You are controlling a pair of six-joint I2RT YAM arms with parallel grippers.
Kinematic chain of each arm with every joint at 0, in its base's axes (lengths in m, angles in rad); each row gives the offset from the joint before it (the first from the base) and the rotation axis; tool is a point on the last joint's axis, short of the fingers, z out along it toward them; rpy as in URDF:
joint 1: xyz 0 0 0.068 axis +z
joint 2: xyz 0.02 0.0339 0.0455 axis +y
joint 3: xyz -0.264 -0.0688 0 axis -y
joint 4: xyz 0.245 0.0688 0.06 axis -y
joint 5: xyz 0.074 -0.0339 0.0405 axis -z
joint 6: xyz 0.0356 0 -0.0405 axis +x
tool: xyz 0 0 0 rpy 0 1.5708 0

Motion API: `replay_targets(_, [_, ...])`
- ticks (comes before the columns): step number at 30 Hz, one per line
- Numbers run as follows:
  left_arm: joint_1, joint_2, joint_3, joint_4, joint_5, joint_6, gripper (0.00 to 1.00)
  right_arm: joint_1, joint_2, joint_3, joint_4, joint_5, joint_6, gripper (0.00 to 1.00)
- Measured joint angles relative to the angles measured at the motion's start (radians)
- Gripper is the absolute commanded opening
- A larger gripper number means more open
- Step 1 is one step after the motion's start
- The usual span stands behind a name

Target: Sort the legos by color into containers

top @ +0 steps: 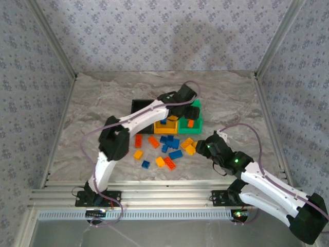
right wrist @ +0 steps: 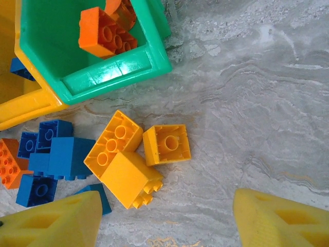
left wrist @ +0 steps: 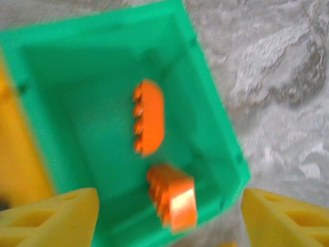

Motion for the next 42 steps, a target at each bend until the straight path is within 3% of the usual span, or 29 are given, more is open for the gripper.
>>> replay_targets(10, [0.021, -0.721, -0.696, 0.161, -0.119, -0.126, 0.86, -0.009, 0.128, 0.017, 0.112, -0.050, -0.055, 0.71])
replay_targets(13, [0.092, -0.881, -0.891, 0.156, -0.138, -0.200, 0.86, -0.008, 0.190, 0.037, 0.143, -0.071, -0.068, 0.71])
replay_targets(17, [0.261, -1.041, -1.126, 0.122, -0.110, -0.280, 0.85, 0.000, 0.261, 0.061, 0.184, -0.092, -0.081, 0.71])
replay_targets(20, [0.361, -1.051, -1.199, 0.090, -0.081, -0.311, 0.82, 0.013, 0.306, 0.089, 0.196, -0.098, -0.089, 0.71])
replay_targets(24, [0.418, -0.978, -1.220, 0.075, -0.044, -0.336, 0.78, 0.030, 0.339, 0.120, 0.202, -0.101, -0.096, 0.71])
replay_targets(35, [0.467, -0.738, -1.212, 0.082, -0.018, -0.381, 0.73, 0.040, 0.307, 0.129, 0.194, -0.085, -0.097, 0.71])
replay_targets(42, [0.483, -0.668, -1.161, 0.031, -0.019, -0.399, 0.60, 0.040, 0.260, 0.129, 0.190, -0.074, -0.097, 0.71])
